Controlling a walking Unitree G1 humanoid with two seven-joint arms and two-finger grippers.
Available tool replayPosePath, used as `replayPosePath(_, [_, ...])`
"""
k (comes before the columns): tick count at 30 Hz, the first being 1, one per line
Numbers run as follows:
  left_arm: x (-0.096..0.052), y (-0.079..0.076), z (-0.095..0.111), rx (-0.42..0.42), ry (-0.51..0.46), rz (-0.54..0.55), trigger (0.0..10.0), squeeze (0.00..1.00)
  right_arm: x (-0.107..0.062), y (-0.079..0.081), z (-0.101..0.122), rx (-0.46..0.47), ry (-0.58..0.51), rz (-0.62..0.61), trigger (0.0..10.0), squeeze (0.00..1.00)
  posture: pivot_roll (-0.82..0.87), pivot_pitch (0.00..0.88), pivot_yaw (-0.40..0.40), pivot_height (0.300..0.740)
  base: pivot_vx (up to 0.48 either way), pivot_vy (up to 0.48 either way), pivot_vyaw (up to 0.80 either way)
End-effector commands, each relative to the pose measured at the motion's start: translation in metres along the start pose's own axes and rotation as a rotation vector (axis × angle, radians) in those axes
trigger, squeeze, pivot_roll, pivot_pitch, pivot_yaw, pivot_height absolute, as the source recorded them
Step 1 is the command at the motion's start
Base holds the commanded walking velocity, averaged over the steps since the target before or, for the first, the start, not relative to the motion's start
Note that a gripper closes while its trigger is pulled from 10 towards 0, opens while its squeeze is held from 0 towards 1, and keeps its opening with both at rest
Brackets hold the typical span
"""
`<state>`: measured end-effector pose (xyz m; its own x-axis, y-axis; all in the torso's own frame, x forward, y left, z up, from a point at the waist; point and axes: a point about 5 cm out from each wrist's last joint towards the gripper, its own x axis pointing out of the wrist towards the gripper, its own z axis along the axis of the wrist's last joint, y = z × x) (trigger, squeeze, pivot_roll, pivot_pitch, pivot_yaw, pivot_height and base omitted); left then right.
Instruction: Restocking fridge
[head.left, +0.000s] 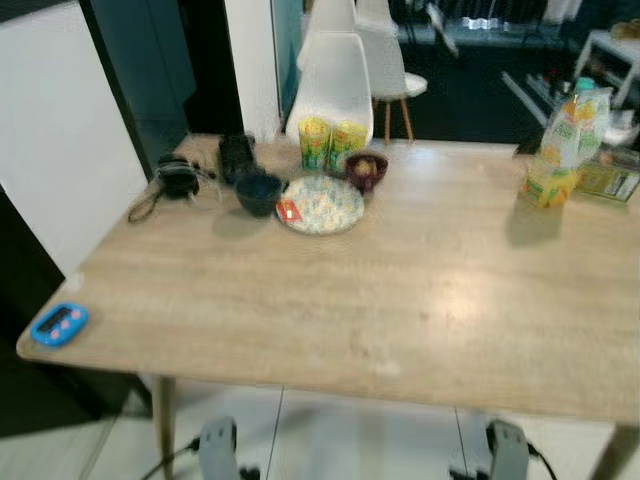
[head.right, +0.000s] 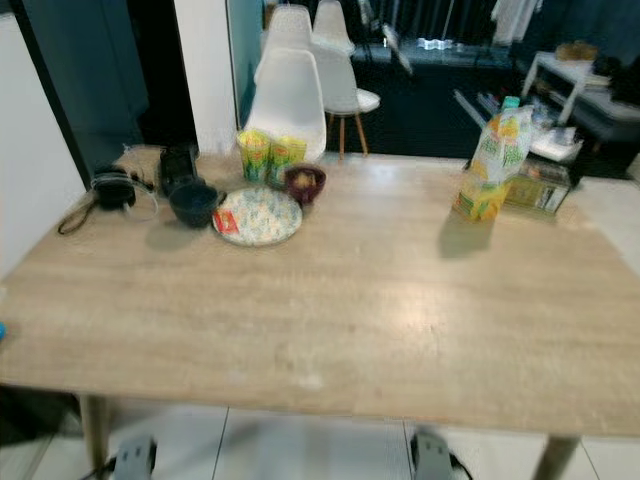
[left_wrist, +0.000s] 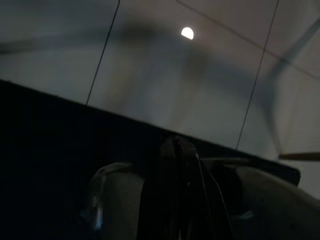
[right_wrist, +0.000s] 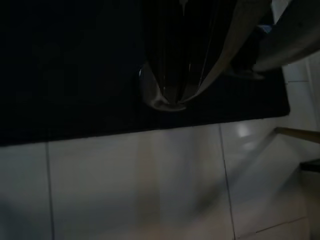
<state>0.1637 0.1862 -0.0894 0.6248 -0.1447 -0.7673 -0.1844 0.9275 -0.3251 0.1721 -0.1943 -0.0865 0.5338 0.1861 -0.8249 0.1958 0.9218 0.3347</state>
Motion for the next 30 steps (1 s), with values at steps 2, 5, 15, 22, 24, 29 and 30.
replayPosePath(2, [0.0005,-0.0027,-0.003,-0.004,0.011,-0.005,10.0,0.0,-0.0003,-0.0007,-0.0028,-0.002,0.007,-0.006,10.0,0.0,0.04,0.0,-0.063,0.74,0.0,0.0,0.0])
replayPosePath(5, [0.0006,-0.0029,-0.003,-0.004,0.01,-0.007,10.0,0.0,-0.0004,-0.001,-0.0029,-0.002,0.007,-0.007,10.0,0.0,0.04,0.0,-0.063,0.74,0.0,0.0,0.0])
replayPosePath(15, [0.0011,-0.0062,-0.0043,0.016,0.021,-0.037,10.0,0.0,-0.0011,-0.0029,-0.0041,0.0,0.009,-0.014,10.0,0.0,0.04,0.0,-0.063,0.74,0.0,-0.135,0.0])
replayPosePath(22, [0.0004,-0.0027,-0.004,-0.006,0.01,0.0,10.0,0.0,-0.0015,-0.0038,-0.0056,0.001,0.012,-0.019,10.0,0.0,0.04,0.0,-0.063,0.74,0.0,-0.364,0.0])
replayPosePath(24, [0.0,-0.0015,-0.0043,-0.01,0.01,0.009,10.0,0.0,-0.0016,-0.004,-0.0059,0.002,0.012,-0.02,10.0,0.0,0.04,0.0,-0.063,0.74,0.0,0.0,0.0])
replayPosePath(29, [-0.0011,0.0015,-0.0053,-0.017,0.01,0.027,10.0,0.0,-0.0016,-0.004,-0.0062,0.002,0.013,-0.021,10.0,0.0,0.04,0.0,-0.064,0.74,0.0,0.0,0.0])
replayPosePath(30, [-0.0014,0.0024,-0.0055,-0.022,0.008,0.033,10.0,0.0,-0.0016,-0.004,-0.0063,0.003,0.013,-0.021,10.0,0.0,0.04,0.0,-0.064,0.74,0.0,0.0,0.0])
